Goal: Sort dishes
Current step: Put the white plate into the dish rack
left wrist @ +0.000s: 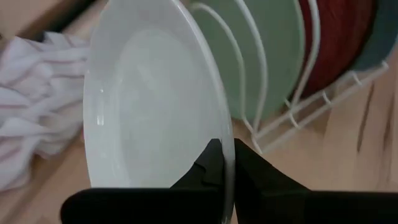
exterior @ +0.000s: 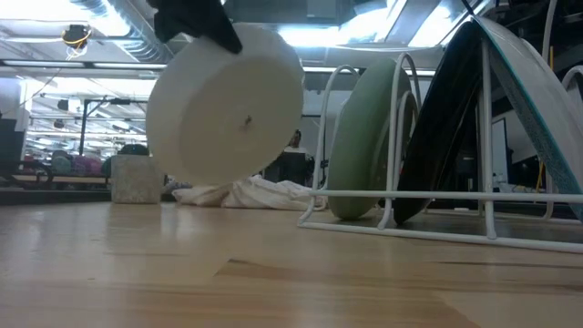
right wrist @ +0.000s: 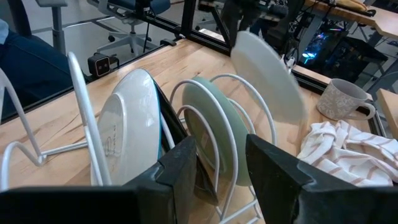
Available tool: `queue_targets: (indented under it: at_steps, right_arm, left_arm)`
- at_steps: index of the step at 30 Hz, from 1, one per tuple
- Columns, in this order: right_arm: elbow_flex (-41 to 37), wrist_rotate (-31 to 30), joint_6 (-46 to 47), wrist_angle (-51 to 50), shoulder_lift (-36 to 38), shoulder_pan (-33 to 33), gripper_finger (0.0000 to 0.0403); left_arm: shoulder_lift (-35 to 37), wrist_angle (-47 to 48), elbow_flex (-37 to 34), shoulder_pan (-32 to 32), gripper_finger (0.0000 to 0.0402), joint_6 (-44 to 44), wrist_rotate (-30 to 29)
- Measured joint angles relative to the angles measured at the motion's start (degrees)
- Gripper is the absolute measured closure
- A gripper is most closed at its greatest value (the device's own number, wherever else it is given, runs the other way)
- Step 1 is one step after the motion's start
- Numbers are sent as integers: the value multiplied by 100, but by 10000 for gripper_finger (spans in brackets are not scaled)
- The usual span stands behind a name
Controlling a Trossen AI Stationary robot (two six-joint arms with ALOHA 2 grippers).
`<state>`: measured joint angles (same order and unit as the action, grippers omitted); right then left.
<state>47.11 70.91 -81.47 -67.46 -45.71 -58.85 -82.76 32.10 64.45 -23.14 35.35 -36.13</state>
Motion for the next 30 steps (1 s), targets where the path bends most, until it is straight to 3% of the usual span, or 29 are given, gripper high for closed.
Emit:
queue_targets:
  at_steps: [11,25,30]
  right_arm:
    - [0,0,0,10,0,-1,258]
    - [0,-2,-2,22,0,-2,258]
    - [0,-2,-3,123,-1,-1,258]
  left_arm:
    - [489,-498,0,-7,401,-368,-249]
    - [902,-3238,0,-6,401,-2498,-261]
    - [813,-4065,2,-9,401,-2680,-50]
